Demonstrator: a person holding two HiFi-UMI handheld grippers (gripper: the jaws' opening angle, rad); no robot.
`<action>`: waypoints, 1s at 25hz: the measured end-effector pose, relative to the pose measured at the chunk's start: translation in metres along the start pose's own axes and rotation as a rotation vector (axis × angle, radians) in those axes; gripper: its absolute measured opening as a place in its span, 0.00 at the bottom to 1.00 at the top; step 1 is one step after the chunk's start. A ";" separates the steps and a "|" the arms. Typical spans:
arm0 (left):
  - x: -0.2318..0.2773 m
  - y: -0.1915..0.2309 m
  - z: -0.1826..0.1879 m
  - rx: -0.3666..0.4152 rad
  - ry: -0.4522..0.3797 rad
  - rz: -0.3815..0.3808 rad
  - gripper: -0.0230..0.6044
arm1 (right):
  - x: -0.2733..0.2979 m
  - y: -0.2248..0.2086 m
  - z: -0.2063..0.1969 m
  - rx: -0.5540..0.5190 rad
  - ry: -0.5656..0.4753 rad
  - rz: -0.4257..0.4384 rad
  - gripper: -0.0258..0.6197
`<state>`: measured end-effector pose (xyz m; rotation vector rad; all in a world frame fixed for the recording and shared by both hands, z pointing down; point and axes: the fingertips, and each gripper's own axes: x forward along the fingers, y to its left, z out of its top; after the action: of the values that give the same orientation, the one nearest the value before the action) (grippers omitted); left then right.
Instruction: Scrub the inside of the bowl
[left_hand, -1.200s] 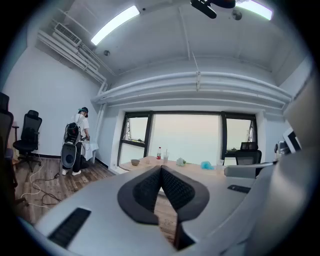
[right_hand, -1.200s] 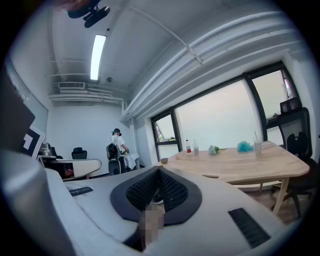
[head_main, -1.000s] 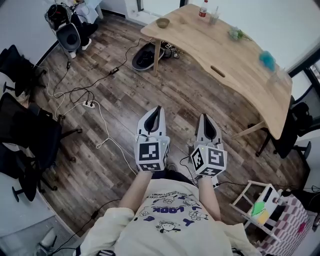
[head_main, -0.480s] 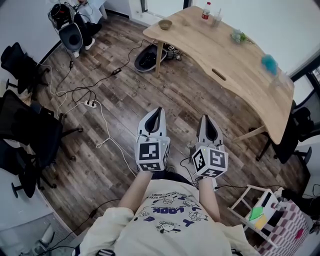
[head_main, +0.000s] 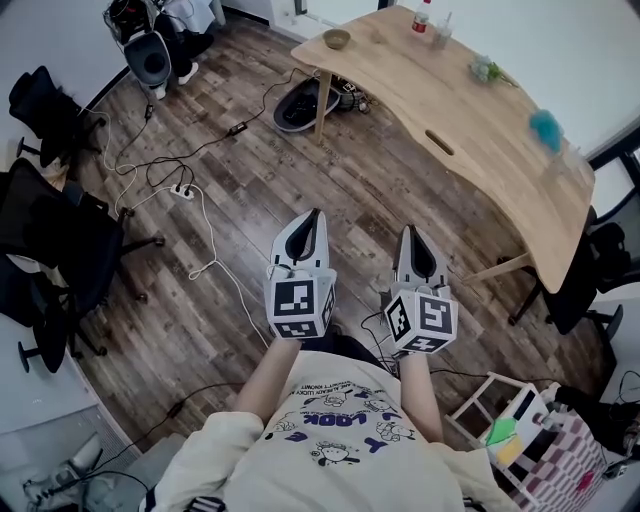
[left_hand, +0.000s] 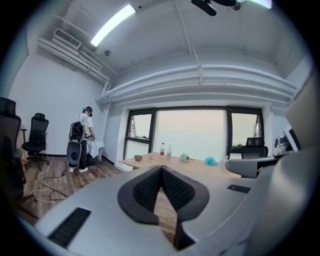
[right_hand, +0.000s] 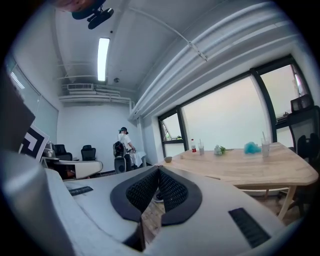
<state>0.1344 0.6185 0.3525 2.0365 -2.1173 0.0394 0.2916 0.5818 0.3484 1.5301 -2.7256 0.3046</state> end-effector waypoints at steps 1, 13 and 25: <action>-0.001 0.000 -0.002 -0.003 0.004 0.004 0.08 | 0.000 -0.001 -0.001 0.002 0.003 0.003 0.03; 0.042 0.022 -0.011 -0.027 0.038 0.012 0.08 | 0.041 -0.013 -0.011 0.034 0.023 -0.027 0.03; 0.158 0.086 0.026 -0.028 0.029 -0.032 0.08 | 0.177 -0.008 0.013 0.055 0.011 -0.060 0.03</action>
<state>0.0414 0.4627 0.3630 2.0411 -2.0559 0.0341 0.2070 0.4260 0.3543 1.6147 -2.6793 0.3887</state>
